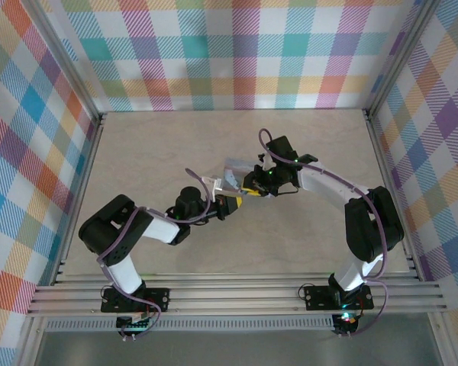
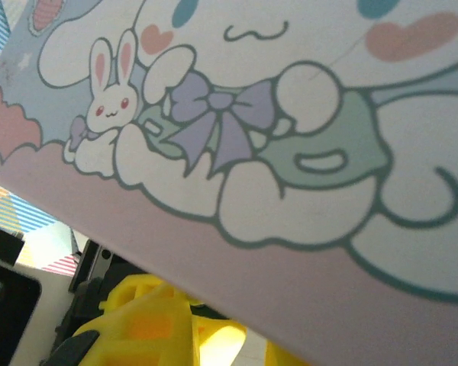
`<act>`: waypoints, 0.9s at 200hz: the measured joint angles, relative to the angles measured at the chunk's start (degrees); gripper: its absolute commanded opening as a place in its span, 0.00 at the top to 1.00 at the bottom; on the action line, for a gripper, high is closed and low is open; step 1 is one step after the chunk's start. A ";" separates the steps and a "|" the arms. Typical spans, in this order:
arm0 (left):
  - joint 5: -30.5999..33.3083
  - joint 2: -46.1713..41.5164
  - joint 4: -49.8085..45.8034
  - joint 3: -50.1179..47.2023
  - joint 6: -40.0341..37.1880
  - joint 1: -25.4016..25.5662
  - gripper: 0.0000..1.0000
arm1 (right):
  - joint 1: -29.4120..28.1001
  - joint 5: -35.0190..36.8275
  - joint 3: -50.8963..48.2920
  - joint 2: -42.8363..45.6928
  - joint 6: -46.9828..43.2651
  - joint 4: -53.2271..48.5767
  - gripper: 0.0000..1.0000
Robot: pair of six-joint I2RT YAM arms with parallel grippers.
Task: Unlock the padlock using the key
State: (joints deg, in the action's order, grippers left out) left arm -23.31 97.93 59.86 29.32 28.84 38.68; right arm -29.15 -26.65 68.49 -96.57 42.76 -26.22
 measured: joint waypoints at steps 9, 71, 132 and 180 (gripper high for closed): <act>2.05 -0.87 -2.19 0.13 -2.32 1.40 1.00 | 0.00 -0.07 0.09 0.00 -0.02 -0.98 1.00; 7.65 -2.56 -5.16 0.04 -6.73 3.74 1.00 | 0.00 -1.31 0.09 0.00 -0.22 -2.03 1.00; -1.84 2.91 5.35 -1.01 1.95 -0.72 1.00 | 0.00 -1.66 0.24 0.00 -3.69 -2.16 1.00; -6.38 2.95 6.32 -0.98 4.13 -2.25 1.00 | -0.07 -1.64 1.70 0.00 -6.93 -5.03 1.00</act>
State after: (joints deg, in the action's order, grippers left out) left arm -29.69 100.88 66.17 28.34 32.97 36.42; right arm -29.21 -28.29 70.19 -96.57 35.83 -31.24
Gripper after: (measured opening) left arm 0.045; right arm 0.212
